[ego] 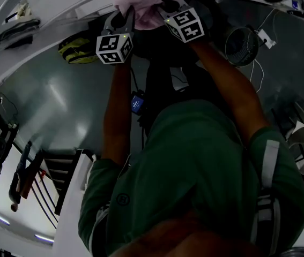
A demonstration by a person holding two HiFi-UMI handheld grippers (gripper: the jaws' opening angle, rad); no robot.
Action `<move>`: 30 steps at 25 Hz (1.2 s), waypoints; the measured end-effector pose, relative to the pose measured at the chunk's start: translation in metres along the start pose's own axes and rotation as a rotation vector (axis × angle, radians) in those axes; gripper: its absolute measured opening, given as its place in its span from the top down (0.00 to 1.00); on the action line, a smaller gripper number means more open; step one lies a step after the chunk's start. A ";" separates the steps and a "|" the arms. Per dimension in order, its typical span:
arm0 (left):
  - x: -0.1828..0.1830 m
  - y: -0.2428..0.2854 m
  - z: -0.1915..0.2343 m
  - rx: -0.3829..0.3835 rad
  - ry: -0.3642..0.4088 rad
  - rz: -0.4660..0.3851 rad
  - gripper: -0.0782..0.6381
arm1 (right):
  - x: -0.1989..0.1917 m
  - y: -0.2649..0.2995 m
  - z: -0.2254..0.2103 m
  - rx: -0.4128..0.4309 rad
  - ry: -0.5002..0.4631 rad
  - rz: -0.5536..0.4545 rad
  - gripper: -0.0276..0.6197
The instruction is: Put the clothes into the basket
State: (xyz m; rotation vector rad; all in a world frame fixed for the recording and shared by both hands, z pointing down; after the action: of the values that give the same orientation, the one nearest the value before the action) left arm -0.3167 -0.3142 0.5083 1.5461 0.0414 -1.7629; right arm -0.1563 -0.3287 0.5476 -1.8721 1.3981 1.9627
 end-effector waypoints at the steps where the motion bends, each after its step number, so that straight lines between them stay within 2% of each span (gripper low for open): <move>1: 0.005 -0.004 -0.005 0.001 0.006 -0.008 0.84 | 0.004 -0.007 0.001 0.005 -0.001 -0.011 0.85; 8: 0.038 -0.027 -0.045 0.005 0.059 -0.053 0.84 | 0.033 -0.055 0.002 0.044 -0.029 -0.119 0.86; 13: 0.057 -0.037 -0.080 -0.004 0.068 -0.084 0.84 | 0.047 -0.091 -0.003 0.053 -0.041 -0.173 0.86; 26: 0.111 -0.049 -0.171 -0.075 0.184 -0.157 0.84 | 0.069 -0.184 -0.025 0.033 -0.037 -0.310 0.87; 30: 0.124 -0.052 -0.197 -0.129 0.220 -0.171 0.84 | 0.071 -0.215 -0.029 0.007 -0.032 -0.338 0.87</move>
State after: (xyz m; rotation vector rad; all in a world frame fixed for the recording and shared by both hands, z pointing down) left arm -0.1774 -0.2443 0.3274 1.6746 0.3987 -1.6752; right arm -0.0190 -0.2585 0.3791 -1.9135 0.9980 1.8091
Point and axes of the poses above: the fingertips, and each gripper's own axes: y forward along the fingers, z to its left, x out of its top, the point moved 7 cm from there along -y, backward along the fingers, and after that the axes turned 4 degrees about -y, right-handed, at the moved point
